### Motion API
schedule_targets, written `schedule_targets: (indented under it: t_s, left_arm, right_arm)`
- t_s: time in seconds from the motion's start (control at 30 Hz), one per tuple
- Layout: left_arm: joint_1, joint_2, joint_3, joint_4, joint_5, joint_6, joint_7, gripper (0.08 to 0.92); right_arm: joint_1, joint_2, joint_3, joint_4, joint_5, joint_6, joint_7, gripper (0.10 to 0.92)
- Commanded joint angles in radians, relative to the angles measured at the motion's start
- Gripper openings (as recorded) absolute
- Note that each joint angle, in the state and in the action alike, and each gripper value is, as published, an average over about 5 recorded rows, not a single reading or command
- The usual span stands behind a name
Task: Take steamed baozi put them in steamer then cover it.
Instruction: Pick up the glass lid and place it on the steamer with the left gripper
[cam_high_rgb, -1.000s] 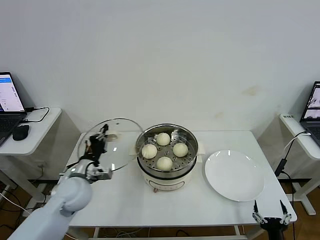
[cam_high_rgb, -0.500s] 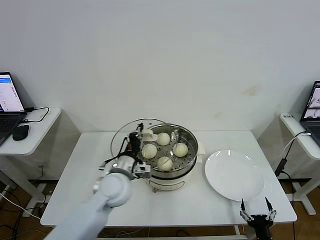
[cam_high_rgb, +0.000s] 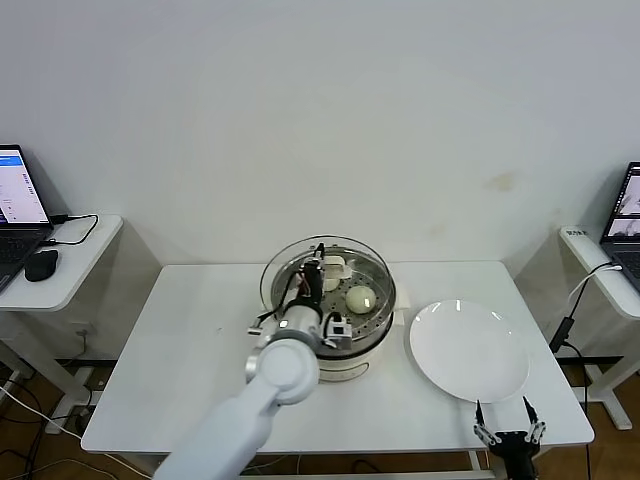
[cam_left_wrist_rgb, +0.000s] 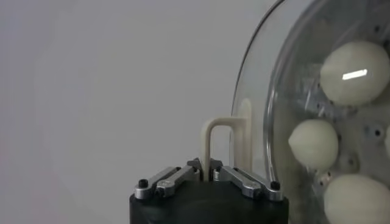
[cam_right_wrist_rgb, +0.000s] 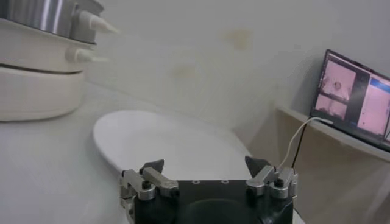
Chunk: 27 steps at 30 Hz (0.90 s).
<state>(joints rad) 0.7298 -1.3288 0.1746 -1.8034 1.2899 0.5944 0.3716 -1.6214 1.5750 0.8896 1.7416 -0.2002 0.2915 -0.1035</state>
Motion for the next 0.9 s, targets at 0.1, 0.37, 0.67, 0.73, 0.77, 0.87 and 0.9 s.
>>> schedule_targets:
  t_s: [0.1,0.37,0.67,0.73,0.77,0.87,0.9]
  left_arm:
    - [-0.019,-0.116,0.029,0.146,0.082,0.008,0.02,0.144]
    - [-0.023,-0.112,0.004,0.189,0.081,0.0,0.01,0.144]
    - [-0.026,-0.115,-0.002,0.196,0.079,-0.005,0.002,0.144]
    - [-0.026,-0.117,-0.003,0.198,0.079,-0.005,-0.001,0.144]
    - [-0.025,-0.117,-0.004,0.199,0.079,-0.006,-0.002,0.144]
    - [-0.025,-0.117,-0.007,0.203,0.08,-0.007,-0.005,0.144]
    - [-0.024,-0.117,-0.009,0.204,0.08,-0.008,-0.006,0.144]
  right_arm:
    - [0.001,-0.001,-0.004,-0.006,-0.002,0.005,-0.001,0.822]
    - [-0.003,-0.006,-0.003,-0.013,-0.002,0.011,-0.002,0.823]
    - [-0.002,-0.005,-0.007,-0.019,-0.005,0.013,-0.003,0.823]
    - [-0.003,-0.005,-0.008,-0.019,-0.006,0.014,-0.003,0.823]
    - [-0.003,-0.005,-0.008,-0.019,-0.006,0.014,-0.003,0.823]
    - [-0.005,-0.005,-0.007,-0.018,-0.006,0.015,-0.003,0.823]
    - [-0.005,-0.005,-0.007,-0.018,-0.006,0.015,-0.003,0.822]
